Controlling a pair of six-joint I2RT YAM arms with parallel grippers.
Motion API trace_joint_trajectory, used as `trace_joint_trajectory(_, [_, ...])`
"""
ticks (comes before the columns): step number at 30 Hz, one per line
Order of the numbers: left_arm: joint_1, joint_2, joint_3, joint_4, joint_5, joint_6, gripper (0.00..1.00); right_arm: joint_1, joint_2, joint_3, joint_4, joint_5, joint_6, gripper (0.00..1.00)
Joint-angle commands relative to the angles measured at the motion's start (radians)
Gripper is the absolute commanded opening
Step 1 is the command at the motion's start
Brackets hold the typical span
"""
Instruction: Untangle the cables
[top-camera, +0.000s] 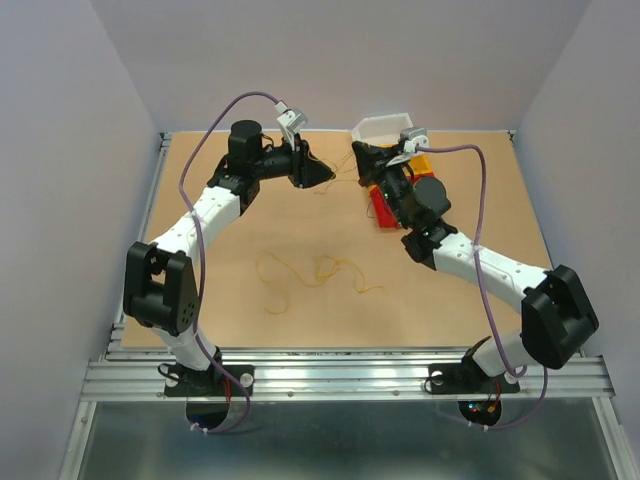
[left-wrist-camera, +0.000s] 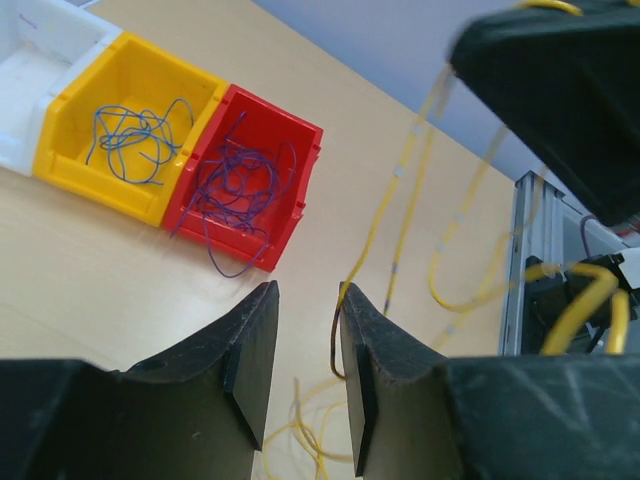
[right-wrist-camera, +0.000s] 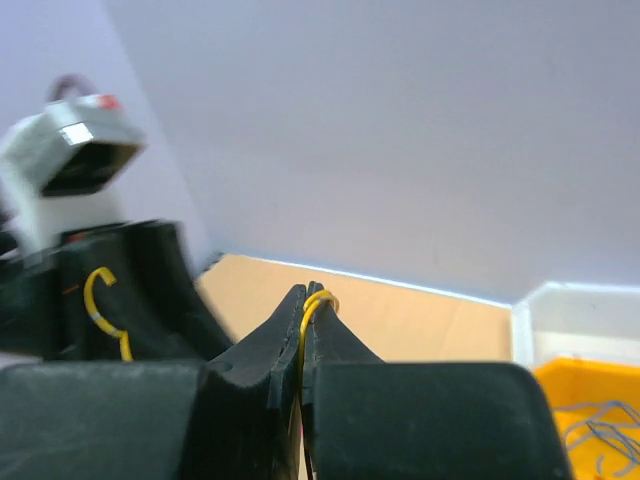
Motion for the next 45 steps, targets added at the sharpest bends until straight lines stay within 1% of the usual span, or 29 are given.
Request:
trace_joint_trajectory(1, [0.007,-0.048,-0.041,0.049,-0.023,0.012,0.40,-0.083,0.033,0.112,0.040,0.135,0.135,0.01])
trace_joint_trajectory(2, [0.007,-0.048,-0.044,0.050,-0.025,0.015,0.39,-0.100,0.051,0.140,0.034,0.132,0.146,0.01])
trace_joint_trajectory(5, [0.007,-0.056,-0.045,0.050,-0.029,0.027,0.37,-0.114,0.123,0.230,-0.111,0.157,0.178,0.00])
trace_joint_trajectory(6, [0.007,-0.063,-0.048,0.049,-0.040,0.030,0.37,-0.118,0.169,0.314,-0.227,0.152,0.185,0.01])
trace_joint_trajectory(7, [0.005,-0.067,-0.048,0.052,-0.045,0.036,0.37,-0.118,0.190,0.350,-0.280,0.146,0.192,0.01])
trace_joint_trajectory(8, [0.005,-0.074,-0.050,0.052,-0.049,0.044,0.37,-0.118,0.210,0.382,-0.376,0.126,0.192,0.00])
trace_joint_trajectory(11, [0.005,-0.091,-0.056,0.052,-0.064,0.054,0.37,-0.118,0.264,0.454,-0.478,0.076,0.198,0.01])
trace_joint_trajectory(13, [0.005,-0.102,-0.062,0.050,-0.087,0.059,0.37,-0.118,0.267,0.447,-0.478,0.080,0.184,0.01])
trace_joint_trajectory(15, [0.005,-0.119,-0.065,0.043,-0.140,0.070,0.37,-0.118,0.266,0.451,-0.490,0.103,0.170,0.01])
trace_joint_trajectory(16, [0.007,-0.134,-0.068,0.039,-0.187,0.082,0.38,-0.124,0.273,0.467,-0.500,0.106,0.164,0.01])
trace_joint_trajectory(17, [0.007,-0.134,-0.074,0.038,-0.187,0.087,0.39,-0.130,0.278,0.473,-0.509,0.102,0.167,0.01])
trace_joint_trajectory(18, [0.011,-0.149,-0.076,0.038,-0.239,0.090,0.40,-0.137,0.286,0.480,-0.518,0.089,0.170,0.00])
trace_joint_trajectory(21, [0.018,-0.172,-0.090,0.047,-0.304,0.096,0.42,-0.175,0.335,0.523,-0.529,0.021,0.198,0.01])
trace_joint_trajectory(23, [0.018,-0.174,-0.091,0.047,-0.312,0.097,0.42,-0.221,0.376,0.565,-0.544,-0.058,0.247,0.00])
trace_joint_trajectory(24, [0.018,-0.169,-0.090,0.043,-0.315,0.099,0.43,-0.238,0.414,0.603,-0.553,-0.120,0.265,0.01])
trace_joint_trajectory(25, [0.018,-0.168,-0.085,0.039,-0.315,0.099,0.43,-0.255,0.437,0.624,-0.556,-0.121,0.288,0.00])
trace_joint_trajectory(26, [0.018,-0.163,-0.082,0.036,-0.321,0.102,0.43,-0.288,0.457,0.643,-0.558,-0.172,0.337,0.01])
trace_joint_trajectory(27, [0.018,-0.159,-0.078,0.032,-0.325,0.101,0.42,-0.304,0.499,0.681,-0.561,-0.176,0.363,0.01])
trace_joint_trajectory(30, [0.018,-0.150,-0.073,0.026,-0.327,0.107,0.43,-0.364,0.563,0.740,-0.564,-0.272,0.464,0.01])
trace_joint_trajectory(33, [0.018,-0.145,-0.068,0.024,-0.328,0.107,0.43,-0.413,0.657,0.824,-0.561,-0.329,0.580,0.01])
trace_joint_trajectory(34, [0.018,-0.146,-0.070,0.023,-0.330,0.108,0.43,-0.434,0.710,0.870,-0.559,-0.352,0.607,0.00])
trace_joint_trajectory(35, [0.018,-0.146,-0.070,0.023,-0.330,0.108,0.43,-0.443,0.738,0.893,-0.558,-0.363,0.659,0.01])
trace_joint_trajectory(39, [0.018,-0.145,-0.068,0.021,-0.330,0.108,0.43,-0.483,0.882,1.003,-0.523,-0.392,0.774,0.01])
trace_joint_trajectory(43, [0.018,-0.136,-0.067,0.021,-0.330,0.108,0.43,-0.519,1.033,1.131,-0.500,-0.386,0.889,0.01])
trace_joint_trajectory(45, [0.018,-0.134,-0.067,0.021,-0.330,0.107,0.43,-0.528,1.100,1.175,-0.497,-0.354,0.960,0.01])
